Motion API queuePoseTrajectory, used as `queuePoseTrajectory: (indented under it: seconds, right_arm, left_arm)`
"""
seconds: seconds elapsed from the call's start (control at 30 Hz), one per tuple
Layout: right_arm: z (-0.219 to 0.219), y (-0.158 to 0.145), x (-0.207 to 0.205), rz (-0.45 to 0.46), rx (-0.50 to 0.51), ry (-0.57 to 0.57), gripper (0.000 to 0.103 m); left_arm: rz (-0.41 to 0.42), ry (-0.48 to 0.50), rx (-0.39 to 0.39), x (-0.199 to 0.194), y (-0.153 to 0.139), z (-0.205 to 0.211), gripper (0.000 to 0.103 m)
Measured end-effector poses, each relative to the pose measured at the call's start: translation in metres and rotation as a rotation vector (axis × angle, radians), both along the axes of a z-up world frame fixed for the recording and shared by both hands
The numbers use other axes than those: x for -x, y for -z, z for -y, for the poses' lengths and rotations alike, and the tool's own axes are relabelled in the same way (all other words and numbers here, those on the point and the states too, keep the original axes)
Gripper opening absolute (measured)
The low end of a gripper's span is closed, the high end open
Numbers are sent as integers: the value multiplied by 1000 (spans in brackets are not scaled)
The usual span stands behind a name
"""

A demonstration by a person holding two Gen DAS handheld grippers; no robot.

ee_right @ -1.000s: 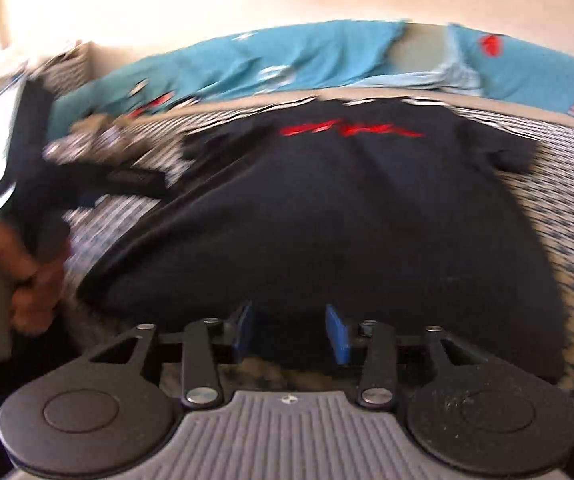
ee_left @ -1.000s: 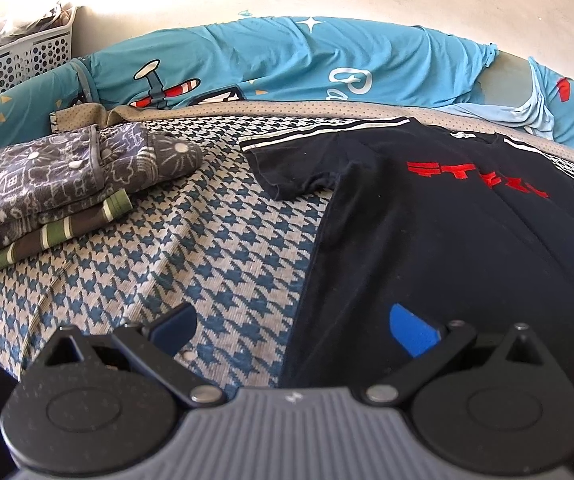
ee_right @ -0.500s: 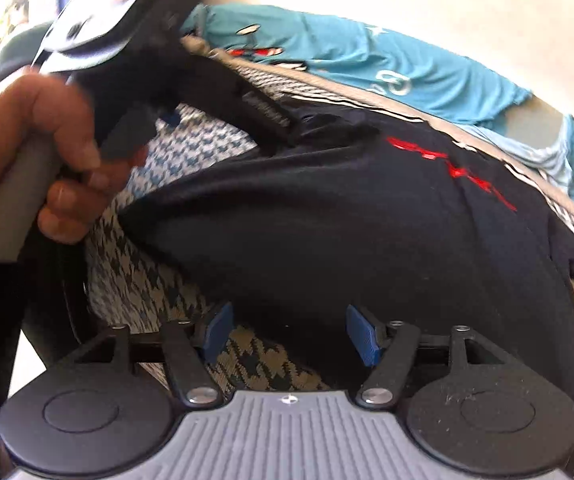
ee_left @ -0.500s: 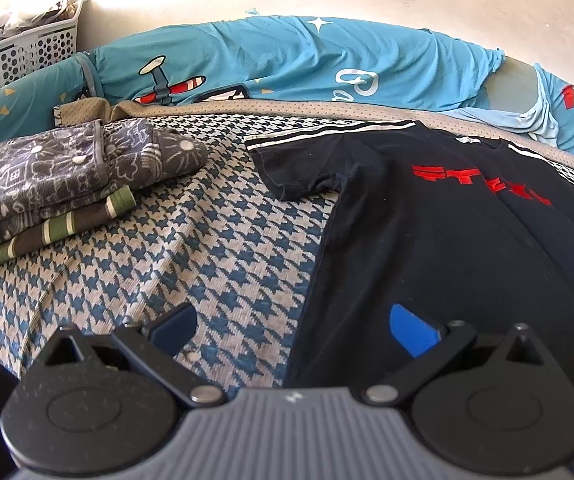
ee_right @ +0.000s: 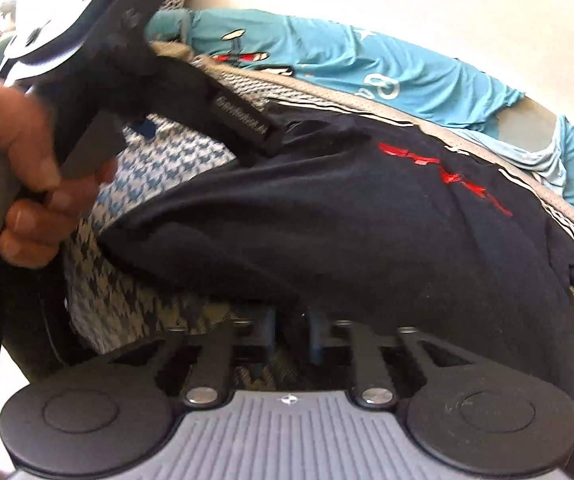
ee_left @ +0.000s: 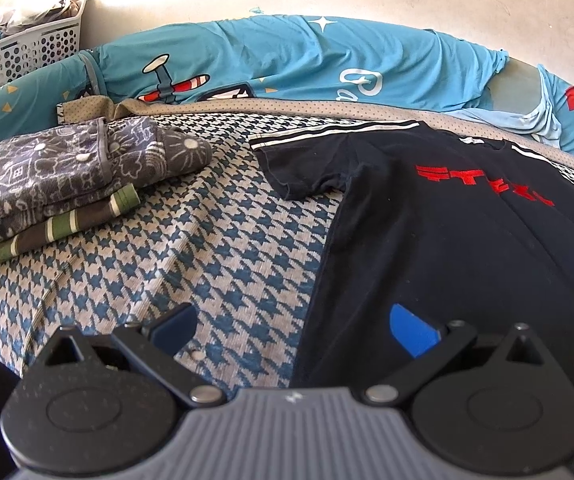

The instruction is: Fold clothes

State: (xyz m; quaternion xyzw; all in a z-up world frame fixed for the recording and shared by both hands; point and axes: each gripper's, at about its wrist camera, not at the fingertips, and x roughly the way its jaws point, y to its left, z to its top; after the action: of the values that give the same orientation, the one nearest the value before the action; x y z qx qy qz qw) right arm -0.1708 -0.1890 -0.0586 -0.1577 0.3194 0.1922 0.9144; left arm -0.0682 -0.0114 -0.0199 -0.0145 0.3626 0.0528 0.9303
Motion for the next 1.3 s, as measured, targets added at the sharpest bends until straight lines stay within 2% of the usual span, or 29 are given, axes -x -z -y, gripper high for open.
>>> queuePoseTrajectory:
  seconds: [0.1, 0.2, 0.6, 0.77, 0.9, 1.0, 1.13, 1.3]
  right_arm:
    - [4, -5, -1, -6, -56, 9, 6]
    - [4, -11, 3, 0, -95, -30, 6]
    - [-5, -2, 7, -59, -60, -65, 7]
    - [-3, -1, 9, -83, -76, -73, 12]
    - [-3, 0, 12, -120, -94, -105, 15]
    - [-2, 1, 14, -176, -136, -133, 16]
    - [1, -1, 17, -236, -191, -167, 16]
    - [12, -11, 20, -179, -232, -122, 16]
  left_arm:
    - [8, -16, -7, 0, -1, -1, 103]
    - [9, -22, -9, 0, -1, -2, 103]
    - [5, -8, -22, 1, 0, 1, 103]
    - [-7, -17, -39, -1, 2, 2, 103]
    - [-19, -33, -49, -2, 4, 0, 103]
    - [-40, -53, -69, -5, 8, 0, 103]
    - [-49, -68, -59, -6, 9, -3, 103]
    - [-14, -26, -4, -3, 4, -1, 103]
